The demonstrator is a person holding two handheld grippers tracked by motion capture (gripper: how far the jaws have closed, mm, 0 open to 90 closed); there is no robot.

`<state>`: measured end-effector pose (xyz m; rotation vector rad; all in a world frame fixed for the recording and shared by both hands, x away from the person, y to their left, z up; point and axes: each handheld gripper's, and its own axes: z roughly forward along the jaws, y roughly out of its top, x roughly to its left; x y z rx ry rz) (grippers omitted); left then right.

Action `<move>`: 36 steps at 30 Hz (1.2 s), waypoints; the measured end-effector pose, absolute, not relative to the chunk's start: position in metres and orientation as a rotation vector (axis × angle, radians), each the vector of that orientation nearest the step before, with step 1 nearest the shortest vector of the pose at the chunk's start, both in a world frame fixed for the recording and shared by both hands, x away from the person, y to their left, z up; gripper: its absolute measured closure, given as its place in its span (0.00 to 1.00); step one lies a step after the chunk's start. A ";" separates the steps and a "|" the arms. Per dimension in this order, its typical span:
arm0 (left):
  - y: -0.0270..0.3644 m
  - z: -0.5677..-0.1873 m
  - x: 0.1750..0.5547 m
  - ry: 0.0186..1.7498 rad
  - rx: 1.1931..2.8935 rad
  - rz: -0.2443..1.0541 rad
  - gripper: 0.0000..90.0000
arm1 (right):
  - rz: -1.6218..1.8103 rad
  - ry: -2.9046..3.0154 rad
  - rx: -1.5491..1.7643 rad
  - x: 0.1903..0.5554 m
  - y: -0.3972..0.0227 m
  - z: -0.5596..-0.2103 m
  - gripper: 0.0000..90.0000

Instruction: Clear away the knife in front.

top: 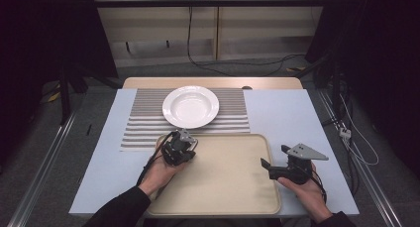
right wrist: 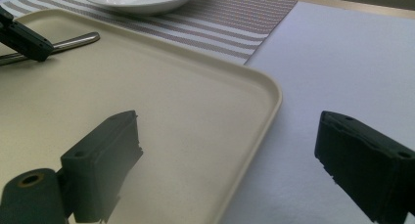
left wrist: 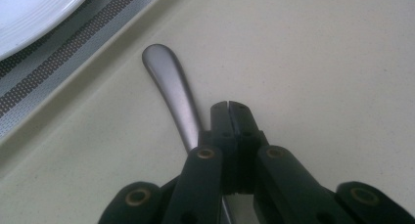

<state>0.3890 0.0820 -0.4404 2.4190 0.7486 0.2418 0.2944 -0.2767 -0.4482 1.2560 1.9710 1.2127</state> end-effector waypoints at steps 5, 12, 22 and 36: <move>0.086 -0.440 0.390 0.761 2.424 0.234 1.00 | 1.210 1.972 1.254 0.294 -0.277 -0.448 0.10; 0.090 -0.439 0.392 0.774 2.432 0.233 1.00 | 1.210 1.973 1.257 0.295 -0.277 -0.448 0.10; 0.099 -0.438 0.395 0.817 2.425 0.237 1.00 | 1.210 1.971 1.261 0.295 -0.277 -0.448 0.10; 0.108 -0.437 0.396 0.854 2.422 0.247 1.00 | 1.211 1.973 1.259 0.295 -0.277 -0.448 0.10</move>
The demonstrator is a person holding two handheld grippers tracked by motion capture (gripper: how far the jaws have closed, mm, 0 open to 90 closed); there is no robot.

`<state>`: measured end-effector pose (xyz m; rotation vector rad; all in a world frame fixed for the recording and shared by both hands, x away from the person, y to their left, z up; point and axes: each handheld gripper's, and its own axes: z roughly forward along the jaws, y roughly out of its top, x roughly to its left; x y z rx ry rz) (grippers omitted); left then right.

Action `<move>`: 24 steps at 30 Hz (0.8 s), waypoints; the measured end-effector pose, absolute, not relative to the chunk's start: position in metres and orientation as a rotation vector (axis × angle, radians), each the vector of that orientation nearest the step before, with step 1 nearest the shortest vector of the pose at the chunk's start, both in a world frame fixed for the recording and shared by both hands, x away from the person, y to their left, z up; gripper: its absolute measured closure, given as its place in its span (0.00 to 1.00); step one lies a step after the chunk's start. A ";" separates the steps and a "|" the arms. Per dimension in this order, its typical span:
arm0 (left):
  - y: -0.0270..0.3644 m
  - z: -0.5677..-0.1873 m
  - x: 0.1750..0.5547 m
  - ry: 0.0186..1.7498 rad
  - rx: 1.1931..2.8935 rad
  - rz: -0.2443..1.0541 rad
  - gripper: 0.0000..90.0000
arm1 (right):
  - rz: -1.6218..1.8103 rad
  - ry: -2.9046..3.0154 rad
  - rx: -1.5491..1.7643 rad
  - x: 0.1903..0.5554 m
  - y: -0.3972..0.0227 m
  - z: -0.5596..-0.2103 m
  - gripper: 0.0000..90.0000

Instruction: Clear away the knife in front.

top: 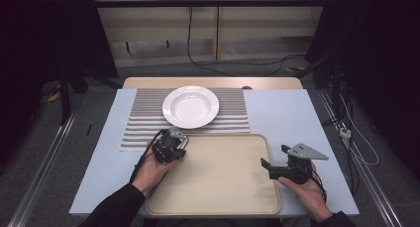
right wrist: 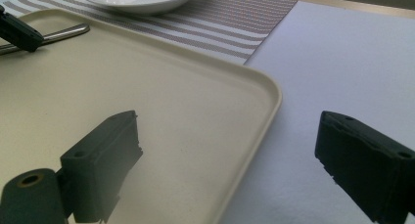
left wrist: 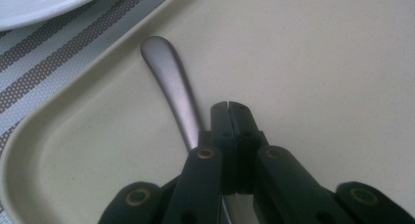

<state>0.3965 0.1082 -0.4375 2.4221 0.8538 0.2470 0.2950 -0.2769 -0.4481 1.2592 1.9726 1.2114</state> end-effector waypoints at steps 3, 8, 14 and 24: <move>0.112 -0.438 0.397 0.865 2.416 0.234 1.00 | 1.212 1.971 1.261 0.295 -0.277 -0.448 0.10; 0.116 -0.437 0.398 0.874 2.412 0.234 1.00 | 1.211 1.972 1.261 0.295 -0.277 -0.448 0.10; 0.120 -0.437 0.401 0.894 2.401 0.215 1.00 | 1.212 1.971 1.262 0.295 -0.277 -0.448 0.10; 0.124 -0.437 0.401 0.907 2.413 0.237 1.00 | 1.210 1.974 1.259 0.295 -0.277 -0.448 0.10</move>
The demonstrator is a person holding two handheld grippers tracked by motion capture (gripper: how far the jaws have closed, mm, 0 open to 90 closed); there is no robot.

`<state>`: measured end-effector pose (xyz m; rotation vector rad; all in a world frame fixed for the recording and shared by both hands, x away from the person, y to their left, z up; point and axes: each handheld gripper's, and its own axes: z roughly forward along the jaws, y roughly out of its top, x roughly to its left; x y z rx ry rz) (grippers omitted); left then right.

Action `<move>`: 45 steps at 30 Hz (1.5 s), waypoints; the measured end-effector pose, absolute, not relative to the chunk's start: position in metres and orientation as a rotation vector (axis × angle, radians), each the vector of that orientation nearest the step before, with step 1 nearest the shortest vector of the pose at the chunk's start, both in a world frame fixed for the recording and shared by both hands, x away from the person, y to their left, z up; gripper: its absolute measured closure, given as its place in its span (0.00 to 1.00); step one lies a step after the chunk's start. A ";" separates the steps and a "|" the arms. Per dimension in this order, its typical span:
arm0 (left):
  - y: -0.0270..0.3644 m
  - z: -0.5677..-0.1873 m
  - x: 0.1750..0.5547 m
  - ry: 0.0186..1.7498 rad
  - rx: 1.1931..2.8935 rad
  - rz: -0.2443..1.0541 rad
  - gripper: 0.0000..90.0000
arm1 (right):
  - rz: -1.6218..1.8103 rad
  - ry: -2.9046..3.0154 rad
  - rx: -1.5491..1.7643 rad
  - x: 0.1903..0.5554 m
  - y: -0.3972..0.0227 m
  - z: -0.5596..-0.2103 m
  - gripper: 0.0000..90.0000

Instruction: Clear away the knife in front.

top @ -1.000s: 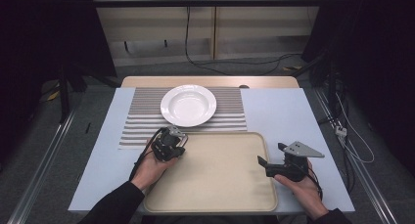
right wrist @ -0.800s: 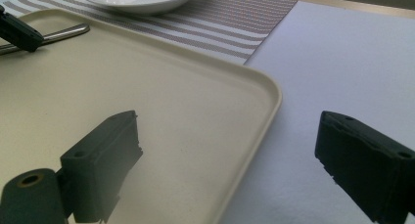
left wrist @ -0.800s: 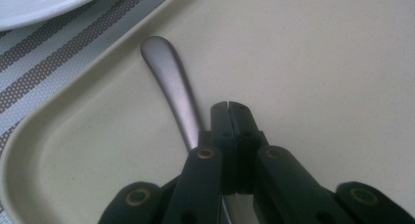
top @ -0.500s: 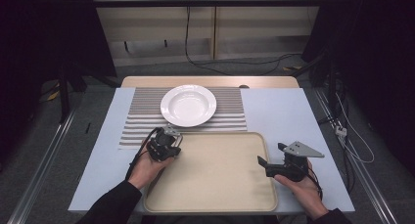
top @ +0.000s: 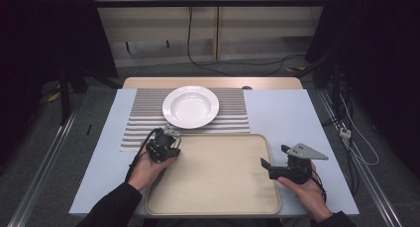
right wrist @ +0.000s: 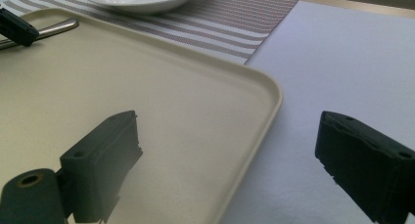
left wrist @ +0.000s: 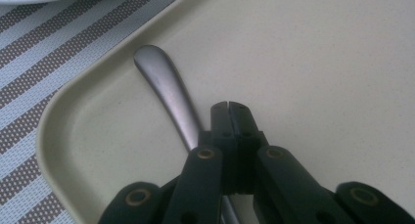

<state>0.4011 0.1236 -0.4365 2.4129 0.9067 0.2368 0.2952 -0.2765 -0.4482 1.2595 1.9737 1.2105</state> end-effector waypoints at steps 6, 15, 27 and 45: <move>0.129 -0.436 0.401 0.916 2.413 0.234 1.00 | 1.208 1.975 1.258 0.295 -0.277 -0.448 0.10; 0.138 -0.436 0.397 0.937 2.411 0.268 1.00 | 1.206 1.974 1.261 0.295 -0.277 -0.448 0.10; 0.143 -0.436 0.392 0.958 2.400 0.285 1.00 | 1.207 1.974 1.262 0.296 -0.277 -0.448 0.10; 0.155 -0.437 0.384 0.975 2.378 0.328 1.00 | 1.205 1.974 1.259 0.295 -0.276 -0.448 0.10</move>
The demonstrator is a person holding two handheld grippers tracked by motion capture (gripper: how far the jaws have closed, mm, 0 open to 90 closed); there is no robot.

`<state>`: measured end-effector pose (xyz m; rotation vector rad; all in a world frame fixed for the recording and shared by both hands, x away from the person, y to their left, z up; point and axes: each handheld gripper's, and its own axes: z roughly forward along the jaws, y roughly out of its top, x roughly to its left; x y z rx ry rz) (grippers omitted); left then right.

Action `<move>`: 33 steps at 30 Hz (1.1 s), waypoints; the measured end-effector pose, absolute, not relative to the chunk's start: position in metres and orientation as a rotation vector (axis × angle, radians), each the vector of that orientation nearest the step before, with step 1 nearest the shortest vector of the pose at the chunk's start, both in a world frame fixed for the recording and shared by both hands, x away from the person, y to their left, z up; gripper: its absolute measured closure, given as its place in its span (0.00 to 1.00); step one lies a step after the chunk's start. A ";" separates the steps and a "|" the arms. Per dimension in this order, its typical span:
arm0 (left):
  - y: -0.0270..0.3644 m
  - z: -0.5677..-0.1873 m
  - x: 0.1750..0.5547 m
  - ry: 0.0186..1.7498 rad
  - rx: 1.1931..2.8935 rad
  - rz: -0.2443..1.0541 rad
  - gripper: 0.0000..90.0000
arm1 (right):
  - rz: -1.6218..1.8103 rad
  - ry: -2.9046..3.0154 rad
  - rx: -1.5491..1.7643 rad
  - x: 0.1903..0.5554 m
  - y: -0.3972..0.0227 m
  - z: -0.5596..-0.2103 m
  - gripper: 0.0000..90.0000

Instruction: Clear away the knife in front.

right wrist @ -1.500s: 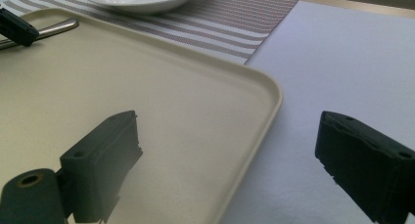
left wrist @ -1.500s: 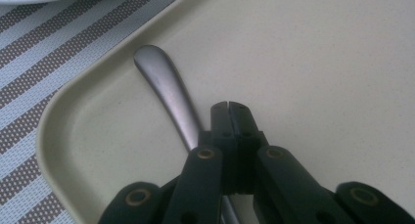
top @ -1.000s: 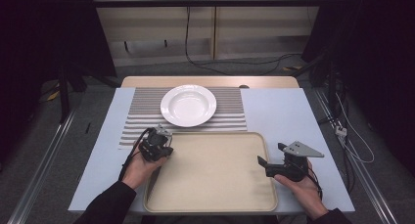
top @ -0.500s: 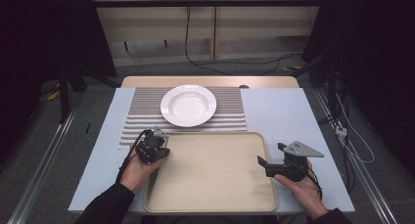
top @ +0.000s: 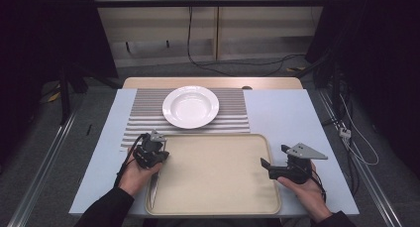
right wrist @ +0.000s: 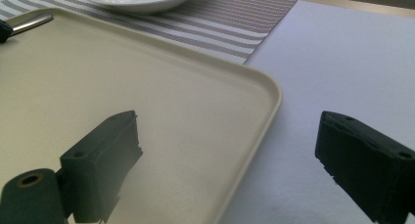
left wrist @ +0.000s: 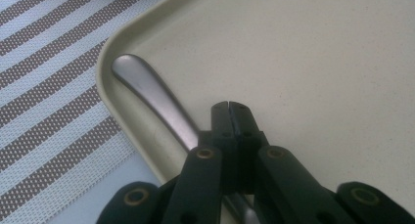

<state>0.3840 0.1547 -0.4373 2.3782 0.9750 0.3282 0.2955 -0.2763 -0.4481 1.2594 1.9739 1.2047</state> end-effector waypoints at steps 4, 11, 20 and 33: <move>0.155 -0.438 0.384 0.976 2.373 0.323 1.00 | 1.207 1.973 1.262 0.296 -0.277 -0.448 0.10; 0.157 -0.439 0.383 0.972 2.354 0.317 1.00 | 1.207 1.974 1.260 0.296 -0.276 -0.448 0.10; 0.155 -0.435 0.381 0.930 2.313 0.353 0.81 | 1.208 1.975 1.260 0.296 -0.276 -0.448 0.10; 0.151 -0.436 0.384 0.951 2.229 0.321 0.21 | 1.209 1.975 1.260 0.296 -0.276 -0.448 0.10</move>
